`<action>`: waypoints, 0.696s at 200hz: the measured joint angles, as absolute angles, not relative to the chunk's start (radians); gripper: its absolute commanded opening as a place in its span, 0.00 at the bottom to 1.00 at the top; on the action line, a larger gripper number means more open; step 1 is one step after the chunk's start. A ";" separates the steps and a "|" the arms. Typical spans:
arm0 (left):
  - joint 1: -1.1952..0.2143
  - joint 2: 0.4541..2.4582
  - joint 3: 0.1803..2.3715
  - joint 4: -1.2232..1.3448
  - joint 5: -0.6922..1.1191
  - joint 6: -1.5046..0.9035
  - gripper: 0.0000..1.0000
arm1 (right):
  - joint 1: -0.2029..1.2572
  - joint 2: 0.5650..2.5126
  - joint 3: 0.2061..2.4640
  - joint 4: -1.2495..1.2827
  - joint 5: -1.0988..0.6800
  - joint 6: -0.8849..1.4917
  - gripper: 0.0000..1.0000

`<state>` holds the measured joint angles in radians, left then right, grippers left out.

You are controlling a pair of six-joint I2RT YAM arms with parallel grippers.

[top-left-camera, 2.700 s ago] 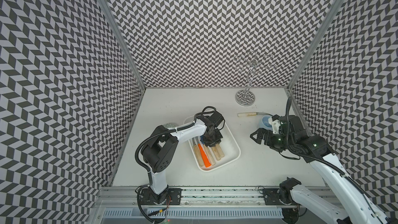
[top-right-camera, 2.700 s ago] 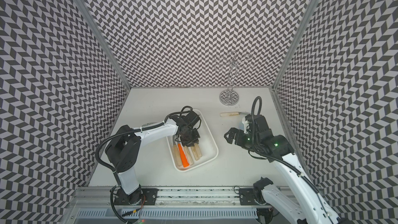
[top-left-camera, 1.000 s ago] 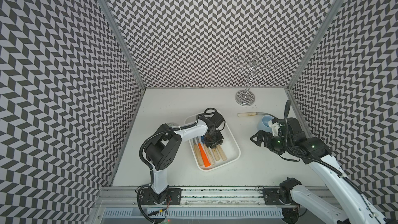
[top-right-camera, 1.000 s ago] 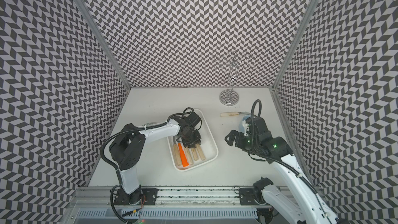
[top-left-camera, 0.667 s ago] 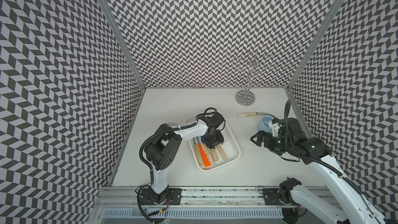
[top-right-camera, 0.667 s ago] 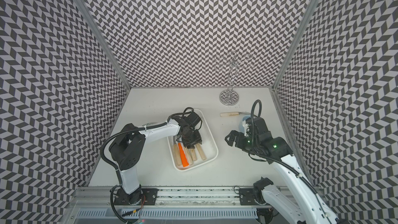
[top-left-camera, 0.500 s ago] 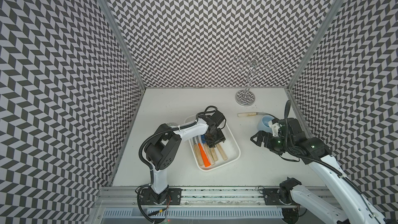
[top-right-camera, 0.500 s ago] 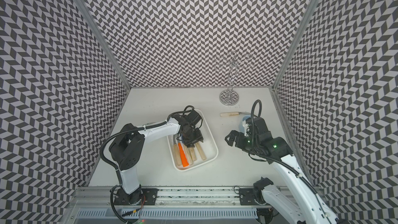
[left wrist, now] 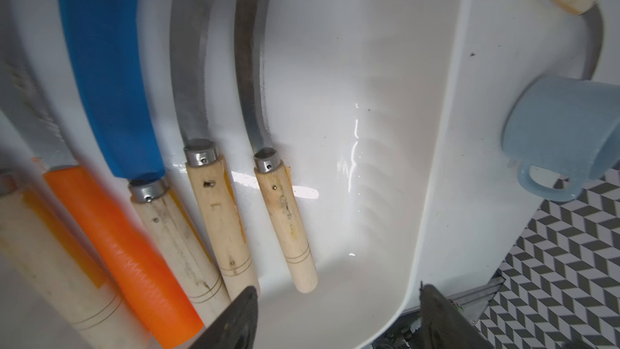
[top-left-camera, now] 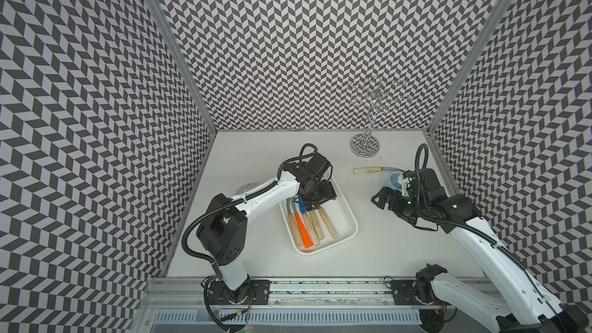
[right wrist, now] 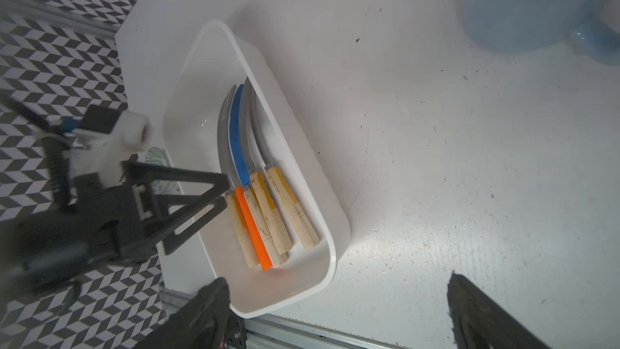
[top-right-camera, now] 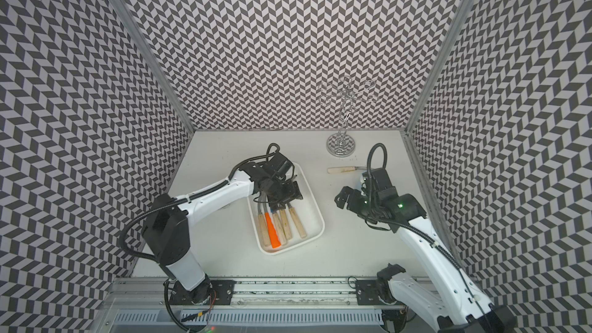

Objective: Put small sickles into storage boxes
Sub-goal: Place the sickle in the storage box.

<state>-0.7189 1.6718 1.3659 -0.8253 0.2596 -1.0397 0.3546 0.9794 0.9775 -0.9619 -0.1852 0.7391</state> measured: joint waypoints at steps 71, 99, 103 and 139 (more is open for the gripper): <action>-0.672 1.372 1.314 -0.757 0.340 -0.819 1.00 | 0.351 1.122 1.075 -0.946 -0.055 0.963 1.00; -0.667 1.269 1.285 -0.744 0.342 -0.743 1.00 | 0.350 1.190 1.131 -0.928 -0.051 1.047 1.00; -0.663 1.256 1.278 -0.743 0.344 -0.734 1.00 | 0.350 1.201 1.142 -0.928 -0.051 1.055 1.00; -0.551 1.167 1.226 -0.737 0.388 -0.664 1.00 | 0.350 1.329 1.252 -0.921 -0.027 1.131 1.00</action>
<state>-0.5510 1.1671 1.2263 -0.7368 0.3882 -0.6643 0.3504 1.3289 1.2518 -0.9215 -0.0273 1.1309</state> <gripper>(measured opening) 0.997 0.998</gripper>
